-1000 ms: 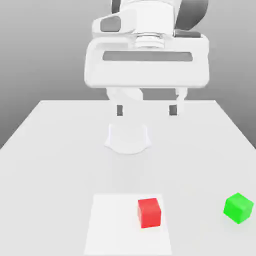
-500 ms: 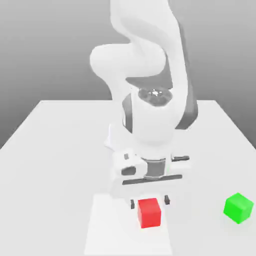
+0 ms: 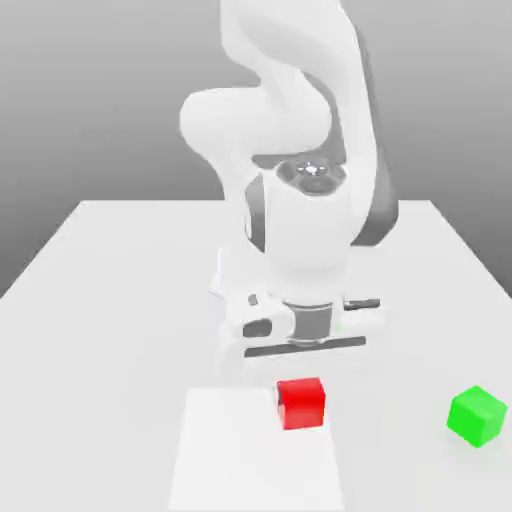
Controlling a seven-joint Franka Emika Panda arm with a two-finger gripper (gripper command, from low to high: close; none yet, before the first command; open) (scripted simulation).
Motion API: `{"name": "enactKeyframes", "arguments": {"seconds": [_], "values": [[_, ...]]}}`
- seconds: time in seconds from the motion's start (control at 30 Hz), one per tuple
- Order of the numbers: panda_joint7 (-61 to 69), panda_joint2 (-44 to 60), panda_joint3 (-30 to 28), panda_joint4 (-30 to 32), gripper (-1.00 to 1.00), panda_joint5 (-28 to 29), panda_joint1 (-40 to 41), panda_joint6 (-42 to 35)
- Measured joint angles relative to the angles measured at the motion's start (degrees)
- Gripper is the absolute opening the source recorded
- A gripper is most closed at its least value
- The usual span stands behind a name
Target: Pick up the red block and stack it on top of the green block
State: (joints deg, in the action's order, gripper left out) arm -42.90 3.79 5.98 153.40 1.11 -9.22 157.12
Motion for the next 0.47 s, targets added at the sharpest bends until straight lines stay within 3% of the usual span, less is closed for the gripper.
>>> {"name": "enactKeyframes", "arguments": {"seconds": [0.2, 0.33, 0.37, 0.47], "values": [[2.4, 2.41, 8.52, -9.32, -1.0, 1.98, -13.09, -7.1], [-0.14, 9.43, 7.4, -10.95, -1.0, 6.19, -15.36, -1.94], [-0.9, 11.31, 6.67, -11.09, 1.0, 7.27, -15.97, -0.26], [-0.9, 11.31, 6.67, -11.09, 1.0, 7.27, -15.97, -0.27]]}}
